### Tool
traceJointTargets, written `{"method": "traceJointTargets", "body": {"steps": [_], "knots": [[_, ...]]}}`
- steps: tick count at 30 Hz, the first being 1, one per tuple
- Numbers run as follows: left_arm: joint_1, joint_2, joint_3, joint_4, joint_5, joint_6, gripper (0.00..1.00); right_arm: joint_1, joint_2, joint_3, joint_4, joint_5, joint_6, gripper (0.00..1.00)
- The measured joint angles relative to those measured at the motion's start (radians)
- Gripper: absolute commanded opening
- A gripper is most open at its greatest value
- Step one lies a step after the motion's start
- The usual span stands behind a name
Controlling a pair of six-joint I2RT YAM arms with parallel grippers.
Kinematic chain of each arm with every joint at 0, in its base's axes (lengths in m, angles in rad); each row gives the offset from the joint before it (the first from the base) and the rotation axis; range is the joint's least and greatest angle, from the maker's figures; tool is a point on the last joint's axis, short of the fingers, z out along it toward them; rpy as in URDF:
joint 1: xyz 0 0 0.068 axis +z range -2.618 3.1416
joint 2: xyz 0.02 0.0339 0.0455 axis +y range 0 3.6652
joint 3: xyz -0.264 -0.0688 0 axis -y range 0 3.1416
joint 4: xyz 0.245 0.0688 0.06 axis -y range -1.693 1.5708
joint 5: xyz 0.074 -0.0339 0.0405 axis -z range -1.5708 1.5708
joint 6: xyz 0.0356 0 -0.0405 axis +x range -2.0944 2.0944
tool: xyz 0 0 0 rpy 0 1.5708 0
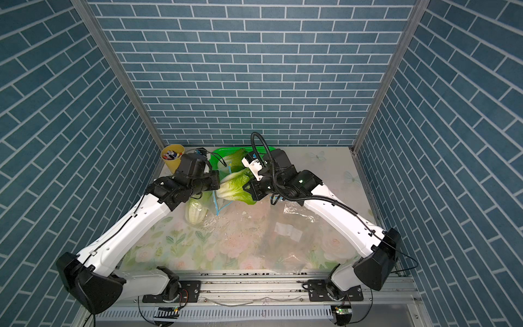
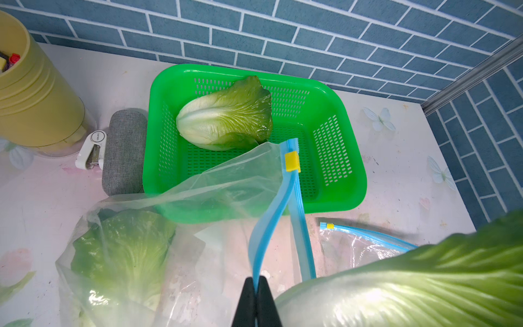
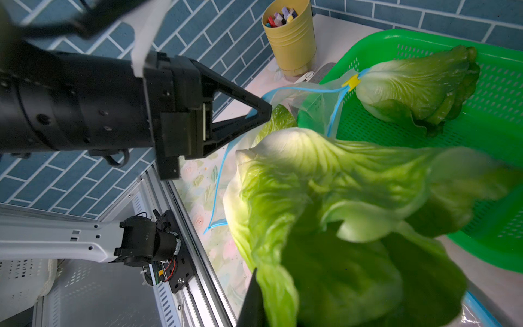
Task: Put the chinese cabbages into a zipper bag and zip it
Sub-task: Place the Chinese cabbage in the zipper food storage bag.
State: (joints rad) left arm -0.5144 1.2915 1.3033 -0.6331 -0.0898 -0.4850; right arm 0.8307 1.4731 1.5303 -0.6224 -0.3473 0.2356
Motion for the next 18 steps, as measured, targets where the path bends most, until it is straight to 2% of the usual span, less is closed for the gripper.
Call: {"method": "traceJointTargets", "body": {"steps": [8, 18], "knots": [[0.0, -0.028, 0.0, 0.003, 0.008, -0.005, 0.0, 0.014, 0.039, 0.045, -0.063, 0.048, -0.035, 0.0], [0.0, -0.035, -0.001, 0.026, 0.024, -0.041, 0.0, 0.033, 0.117, 0.167, -0.058, -0.006, -0.03, 0.0]]}}
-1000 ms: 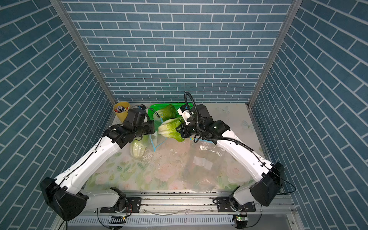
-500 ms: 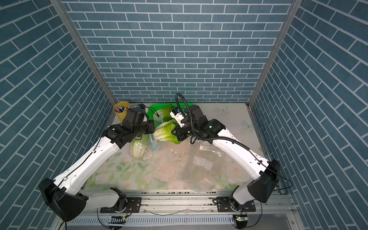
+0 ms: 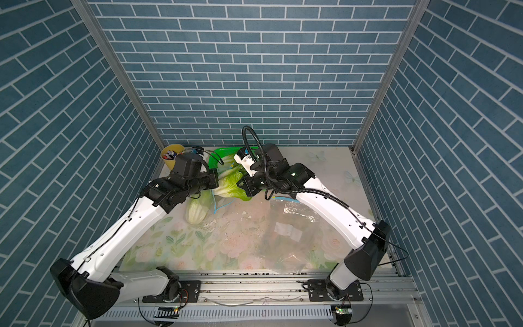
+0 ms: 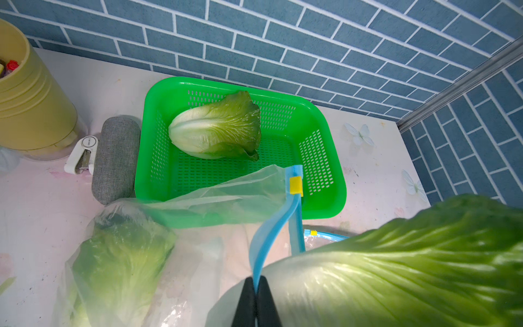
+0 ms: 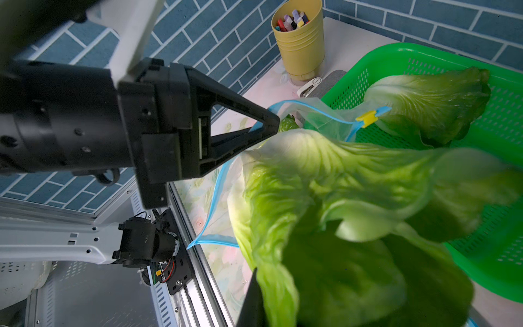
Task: Put the chinese cabbages into a zipper bag and zip it
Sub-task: Place the Chinese cabbage in the zipper food storage bag.
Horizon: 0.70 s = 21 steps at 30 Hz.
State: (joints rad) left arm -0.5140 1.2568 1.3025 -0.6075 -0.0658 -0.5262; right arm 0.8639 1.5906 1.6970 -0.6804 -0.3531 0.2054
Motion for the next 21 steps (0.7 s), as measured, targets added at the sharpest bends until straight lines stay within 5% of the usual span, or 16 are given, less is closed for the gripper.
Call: {"method": "traceJointTargets", "body": {"steps": [13, 21], "knots": [[0.002, -0.01, -0.007, 0.007, 0.0, -0.013, 0.0, 0.004, 0.131, 0.063, -0.016, -0.025, 0.027, 0.0], [0.003, -0.01, -0.009, 0.012, -0.007, -0.017, 0.0, 0.006, 0.189, 0.075, 0.014, -0.101, 0.076, 0.19]]}}
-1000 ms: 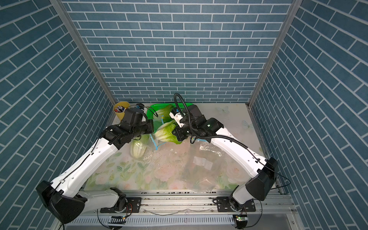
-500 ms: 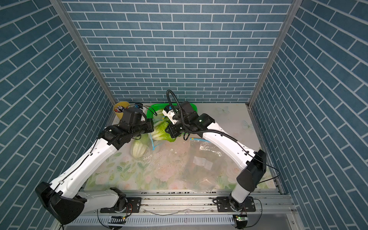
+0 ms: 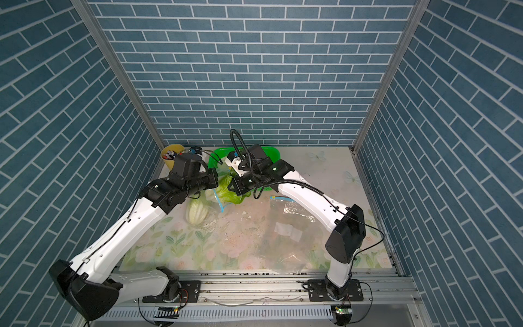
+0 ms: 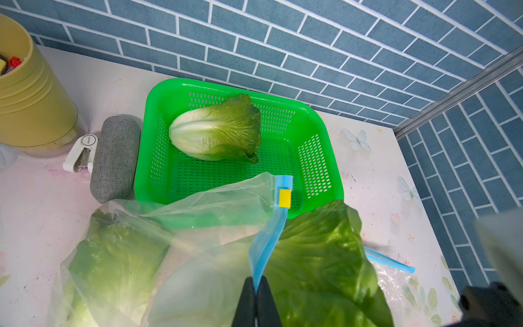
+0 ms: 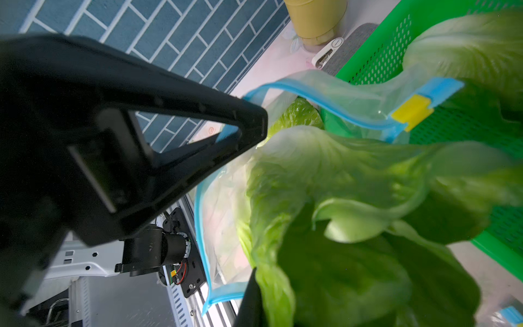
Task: Put the chinese cabbages into a zipper bag and zip it
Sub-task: Place the Chinese cabbage in the zipper food storage bag.
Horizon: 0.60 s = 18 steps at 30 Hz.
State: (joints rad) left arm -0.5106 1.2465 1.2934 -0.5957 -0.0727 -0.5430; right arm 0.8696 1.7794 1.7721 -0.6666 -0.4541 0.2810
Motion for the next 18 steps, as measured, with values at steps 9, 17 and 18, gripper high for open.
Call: {"method": "traceJointTargets", "body": {"steps": [9, 17, 18], "knots": [[0.002, -0.005, -0.008, 0.003, -0.005, 0.0, 0.0, 0.001, 0.01, 0.0, 0.027, -0.049, 0.023, 0.32], [0.011, -0.011, -0.016, 0.005, -0.012, -0.004, 0.0, 0.001, -0.067, -0.071, 0.051, -0.017, 0.026, 0.4], [0.013, -0.013, -0.016, 0.005, -0.012, -0.004, 0.0, 0.001, -0.087, -0.087, 0.052, -0.001, 0.028, 0.42]]}}
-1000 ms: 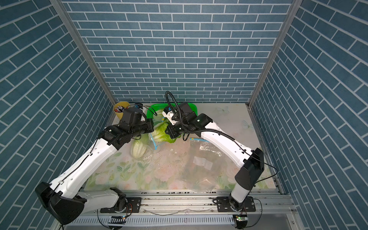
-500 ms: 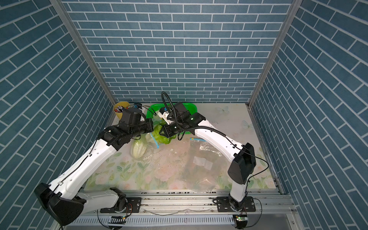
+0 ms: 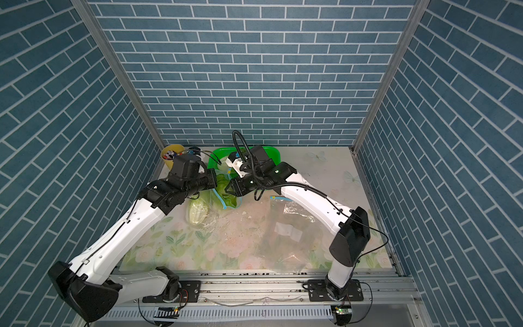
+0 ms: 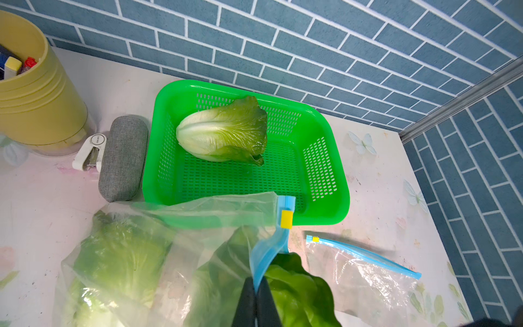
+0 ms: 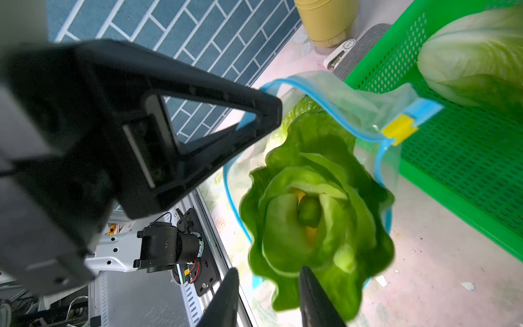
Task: Put the chinese cabbages into a zipper bag and zip it
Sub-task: Place the Chinese cabbage in the zipper food storage bag, then adjust the zipper food storage bag at the center of the board.
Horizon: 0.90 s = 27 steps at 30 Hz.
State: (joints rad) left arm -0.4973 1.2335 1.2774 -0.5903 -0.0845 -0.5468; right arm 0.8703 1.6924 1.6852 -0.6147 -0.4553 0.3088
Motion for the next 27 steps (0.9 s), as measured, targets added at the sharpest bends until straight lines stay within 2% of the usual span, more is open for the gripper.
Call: {"method": "traceJointTargets", "body": {"steps": [6, 10, 18, 27], "knots": [[0.003, -0.013, -0.014, 0.004, 0.0, -0.003, 0.0, -0.014, -0.1, -0.076, 0.0, 0.133, 0.039, 0.43], [0.003, -0.013, -0.016, 0.005, 0.0, -0.006, 0.0, -0.034, -0.105, -0.129, 0.0, 0.172, 0.093, 0.43], [0.003, -0.013, -0.016, 0.005, 0.0, -0.007, 0.0, -0.042, -0.087, -0.23, 0.023, 0.169, 0.188, 0.37], [0.007, -0.016, -0.019, 0.006, 0.0, -0.008, 0.0, -0.042, -0.002, -0.26, 0.107, 0.11, 0.272, 0.37]]}}
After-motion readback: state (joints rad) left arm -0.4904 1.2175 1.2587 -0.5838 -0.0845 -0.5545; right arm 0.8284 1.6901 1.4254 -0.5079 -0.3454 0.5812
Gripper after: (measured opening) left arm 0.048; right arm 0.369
